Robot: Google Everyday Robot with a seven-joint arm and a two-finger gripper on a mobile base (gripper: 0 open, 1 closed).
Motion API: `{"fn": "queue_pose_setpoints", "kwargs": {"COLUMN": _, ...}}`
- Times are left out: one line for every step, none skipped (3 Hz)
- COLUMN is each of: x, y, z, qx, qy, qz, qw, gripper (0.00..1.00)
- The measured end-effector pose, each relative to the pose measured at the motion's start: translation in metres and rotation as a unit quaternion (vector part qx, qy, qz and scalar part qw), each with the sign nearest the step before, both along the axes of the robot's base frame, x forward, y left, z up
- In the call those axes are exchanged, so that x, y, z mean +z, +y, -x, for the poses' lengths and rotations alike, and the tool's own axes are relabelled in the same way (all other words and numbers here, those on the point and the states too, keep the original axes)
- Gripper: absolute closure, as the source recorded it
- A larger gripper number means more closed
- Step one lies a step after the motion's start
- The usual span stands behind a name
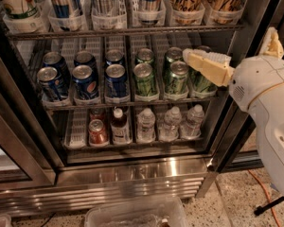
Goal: Pick orange can from top shelf of fridge
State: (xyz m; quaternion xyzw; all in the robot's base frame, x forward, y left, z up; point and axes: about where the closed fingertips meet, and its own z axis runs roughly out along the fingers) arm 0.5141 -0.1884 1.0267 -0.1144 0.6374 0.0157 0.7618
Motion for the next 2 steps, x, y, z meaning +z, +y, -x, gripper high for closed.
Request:
{"fn": "queue_pose_setpoints", "kwargs": {"x": 0.0000, "y": 0.0000, "z": 0.0000, "qx": 0.000, "qy": 0.000, "qz": 0.000, "qw": 1.0000, "gripper": 0.20}}
{"fn": "queue_pose_setpoints", "kwargs": {"x": 0.0000, "y": 0.0000, "z": 0.0000, "qx": 0.000, "qy": 0.000, "qz": 0.000, "qw": 1.0000, "gripper": 0.41}}
